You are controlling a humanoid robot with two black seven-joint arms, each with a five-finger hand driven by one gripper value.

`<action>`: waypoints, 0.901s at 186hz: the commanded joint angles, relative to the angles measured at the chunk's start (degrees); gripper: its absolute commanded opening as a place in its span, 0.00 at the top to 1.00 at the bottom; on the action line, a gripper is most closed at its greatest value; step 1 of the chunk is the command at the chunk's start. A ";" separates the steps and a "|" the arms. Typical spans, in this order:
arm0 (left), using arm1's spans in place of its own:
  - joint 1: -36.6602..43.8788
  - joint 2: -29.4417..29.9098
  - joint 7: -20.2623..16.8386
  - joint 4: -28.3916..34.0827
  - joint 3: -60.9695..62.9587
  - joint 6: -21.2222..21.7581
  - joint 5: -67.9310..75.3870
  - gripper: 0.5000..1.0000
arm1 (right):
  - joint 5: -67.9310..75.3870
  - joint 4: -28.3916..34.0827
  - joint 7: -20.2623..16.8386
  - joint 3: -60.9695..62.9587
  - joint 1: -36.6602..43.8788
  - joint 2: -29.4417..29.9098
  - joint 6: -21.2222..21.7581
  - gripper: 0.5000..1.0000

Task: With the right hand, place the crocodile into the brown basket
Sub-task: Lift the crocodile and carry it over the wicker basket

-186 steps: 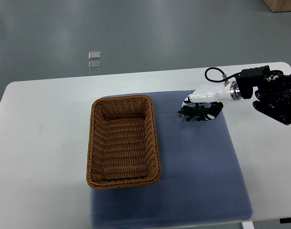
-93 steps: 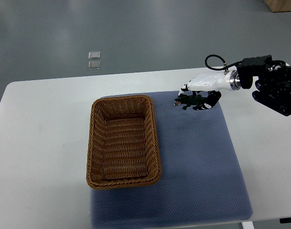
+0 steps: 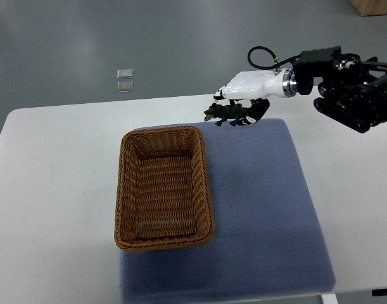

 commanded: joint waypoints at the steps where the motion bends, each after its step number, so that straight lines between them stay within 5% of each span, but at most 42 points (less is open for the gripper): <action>1: -0.02 0.00 0.00 0.00 0.00 -0.07 -0.01 0.00 | -0.17 2.27 0.00 -0.01 1.48 1.77 0.03 1.00; 75: -0.03 0.00 0.00 0.00 0.00 -0.07 -0.01 0.00 | -1.66 18.62 0.00 -0.63 5.79 3.70 0.03 1.00; 168: -0.03 0.00 0.00 0.00 0.00 -0.07 0.08 0.00 | -3.51 15.55 0.00 -1.59 2.36 11.44 -2.52 0.97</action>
